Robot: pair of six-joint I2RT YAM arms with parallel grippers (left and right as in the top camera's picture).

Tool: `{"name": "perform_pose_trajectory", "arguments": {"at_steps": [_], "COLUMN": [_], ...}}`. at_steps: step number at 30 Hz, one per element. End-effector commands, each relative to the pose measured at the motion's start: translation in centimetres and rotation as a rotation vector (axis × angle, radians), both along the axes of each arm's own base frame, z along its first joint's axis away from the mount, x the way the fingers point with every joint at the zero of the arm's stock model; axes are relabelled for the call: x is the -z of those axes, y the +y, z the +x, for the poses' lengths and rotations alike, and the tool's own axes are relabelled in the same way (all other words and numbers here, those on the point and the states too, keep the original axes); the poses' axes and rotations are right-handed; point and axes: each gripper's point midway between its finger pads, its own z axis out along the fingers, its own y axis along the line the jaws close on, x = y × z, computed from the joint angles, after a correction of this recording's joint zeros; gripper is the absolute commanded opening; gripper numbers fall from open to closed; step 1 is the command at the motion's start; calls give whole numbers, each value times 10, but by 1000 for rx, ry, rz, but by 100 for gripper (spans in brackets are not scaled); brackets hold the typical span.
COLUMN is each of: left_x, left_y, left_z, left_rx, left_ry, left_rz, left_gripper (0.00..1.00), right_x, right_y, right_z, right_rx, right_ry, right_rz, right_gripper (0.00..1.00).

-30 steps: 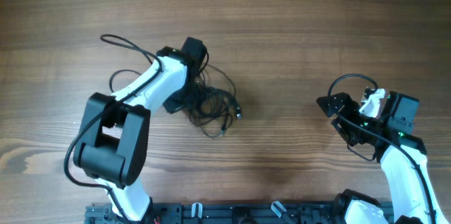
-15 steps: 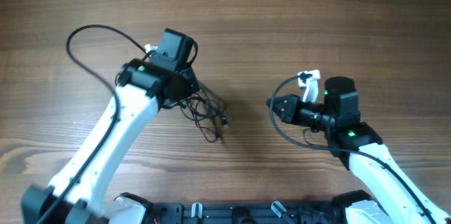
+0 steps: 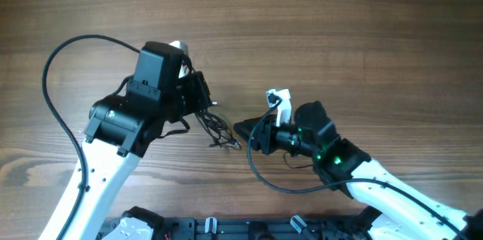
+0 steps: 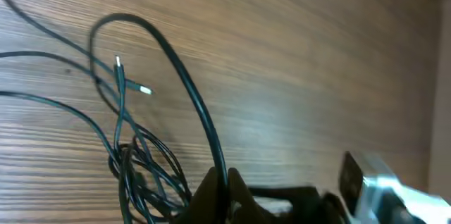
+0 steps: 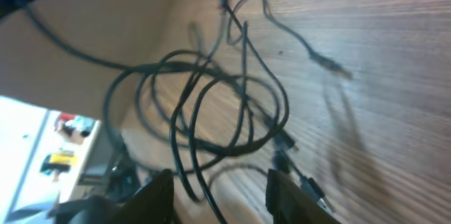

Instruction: Untangle cables

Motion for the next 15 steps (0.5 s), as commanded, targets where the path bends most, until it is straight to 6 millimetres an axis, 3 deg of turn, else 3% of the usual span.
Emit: {"name": "perform_pose_trajectory", "arguments": {"at_steps": [1, 7, 8, 11, 13, 15], "left_x": [-16, -17, -18, -17, -17, -16], "left_y": [-12, -13, -13, -12, -10, -5], "left_z": [-6, -4, -4, -3, -2, 1], "left_rx": [81, 81, 81, 73, 49, -35], "left_ry": [-44, -51, -53, -53, -49, -29], "left_rz": [-53, -55, -56, -53, -54, -71], "left_gripper": [4, 4, 4, 4, 4, 4], "right_x": [3, 1, 0, -10, -29, -55], "right_y": [13, 28, 29, 26, 23, 28], "right_z": [3, -16, -16, -7, 1, -5], "right_rx": [-15, -133, -137, -167, -148, -200], "right_ry": [-36, -6, -19, -186, -235, -314], "right_rz": [5, 60, 59, 41, 91, 172], "right_gripper": [45, 49, 53, 97, 98, 97]}}
